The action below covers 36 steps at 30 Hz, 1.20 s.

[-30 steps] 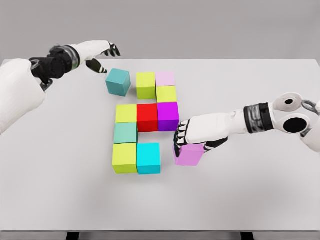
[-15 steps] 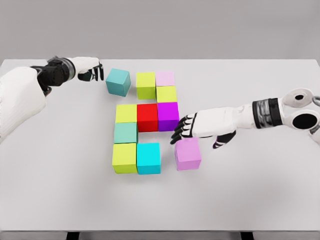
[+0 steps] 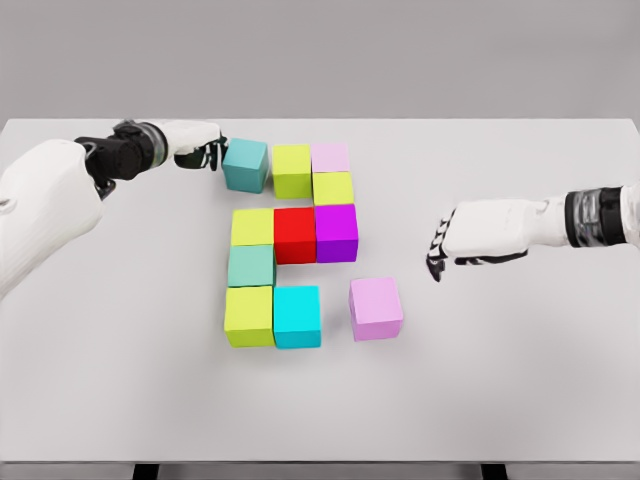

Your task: Assemble the squares on the desktop into the number 2

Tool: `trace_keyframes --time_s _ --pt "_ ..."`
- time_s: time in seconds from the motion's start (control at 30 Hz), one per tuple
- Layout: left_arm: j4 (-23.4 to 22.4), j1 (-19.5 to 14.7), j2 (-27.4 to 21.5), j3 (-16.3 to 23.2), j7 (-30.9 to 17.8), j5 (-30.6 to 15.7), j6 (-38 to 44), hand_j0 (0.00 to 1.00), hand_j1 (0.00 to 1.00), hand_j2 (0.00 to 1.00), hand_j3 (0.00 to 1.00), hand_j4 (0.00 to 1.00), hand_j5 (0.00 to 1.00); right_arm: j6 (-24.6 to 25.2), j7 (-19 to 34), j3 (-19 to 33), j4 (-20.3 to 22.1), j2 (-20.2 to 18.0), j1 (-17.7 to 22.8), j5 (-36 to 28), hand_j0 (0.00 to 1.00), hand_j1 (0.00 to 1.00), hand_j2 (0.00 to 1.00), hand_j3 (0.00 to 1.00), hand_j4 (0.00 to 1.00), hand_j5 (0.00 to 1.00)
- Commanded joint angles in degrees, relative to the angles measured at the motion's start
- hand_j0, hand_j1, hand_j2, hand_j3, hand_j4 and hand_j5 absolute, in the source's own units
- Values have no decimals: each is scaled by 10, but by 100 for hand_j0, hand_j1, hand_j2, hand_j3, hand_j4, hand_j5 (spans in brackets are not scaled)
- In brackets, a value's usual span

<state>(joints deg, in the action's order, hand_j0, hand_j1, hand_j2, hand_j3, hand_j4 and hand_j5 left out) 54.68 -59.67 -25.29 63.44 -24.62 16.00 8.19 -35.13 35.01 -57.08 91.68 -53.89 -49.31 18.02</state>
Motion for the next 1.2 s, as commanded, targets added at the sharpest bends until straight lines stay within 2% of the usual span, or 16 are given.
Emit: trace_keyframes --time_s 0.0,0.2,0.3,0.37,0.43,0.47,0.5,0.53,0.57,0.6,0.63,0.67,0.83,0.93,1.07,1.17 --pt "3 2 0 0 0 -1 -1 37 37 37 37 37 37 1 0 -31 3 8 0 47 18 18 18 18 18 18" --pt "0 5 -6 -3 0 -2 0 37 37 37 37 37 37 1 0 -63 8 14 -4 48 16 16 16 16 16 16" --pt "6 4 -6 -3 -25 -4 0 37 37 37 37 37 37 1 0 -60 3 -7 -6 47 17 17 17 17 17 17" --pt "17 3 -8 -3 -30 -6 -1 37 37 37 37 37 37 1 0 -57 -9 -7 -5 46 17 17 17 17 17 17" --pt "24 3 -8 -3 -32 -6 -1 37 37 37 37 37 37 1 0 -56 -9 -40 -8 41 17 17 17 17 17 17" --pt "37 4 -13 -3 -34 -11 -1 37 37 37 37 37 37 1 0 -58 -8 -60 -19 23 19 19 19 19 19 19" --pt "46 4 -19 -3 -40 -16 -1 37 37 37 37 37 37 1 0 -61 -5 -82 -25 -25 19 19 19 19 19 19" --pt "49 4 -21 -3 -43 -16 -1 37 37 37 37 37 37 1 0 -63 2 -85 -27 -63 18 18 18 18 18 18" --pt "48 4 -21 -3 -43 -16 -1 37 37 37 37 37 37 1 0 -76 10 -85 -32 -93 18 18 18 18 18 18" --pt "48 5 -22 -3 -42 -16 0 37 37 37 37 37 37 1 0 -123 14 -85 -61 -124 18 18 18 18 18 18" --pt "48 5 -28 -3 -42 -15 0 37 37 37 37 37 37 1 0 -179 14 -83 -105 -133 18 18 18 18 18 18" --pt "48 5 -29 -3 -43 -15 0 37 37 37 37 37 37 1 0 -191 14 -77 -113 -133 18 18 18 18 18 18" --pt "52 6 -32 -3 -48 -16 0 37 37 37 37 37 37 1 0 -195 15 -59 -106 -133 18 18 18 18 18 18" --pt "60 5 -34 -4 -72 -20 -2 37 37 37 37 37 37 1 0 -196 15 -33 -105 -132 18 18 18 18 18 18" --pt "76 5 -42 -5 -72 -31 -16 37 37 37 37 37 37 1 0 -204 10 -9 -104 -111 18 18 18 18 18 18" --pt "76 6 -42 -5 -71 -31 -17 38 38 38 38 38 38 1 0 -204 10 -8 -105 -110 18 18 18 18 18 18"
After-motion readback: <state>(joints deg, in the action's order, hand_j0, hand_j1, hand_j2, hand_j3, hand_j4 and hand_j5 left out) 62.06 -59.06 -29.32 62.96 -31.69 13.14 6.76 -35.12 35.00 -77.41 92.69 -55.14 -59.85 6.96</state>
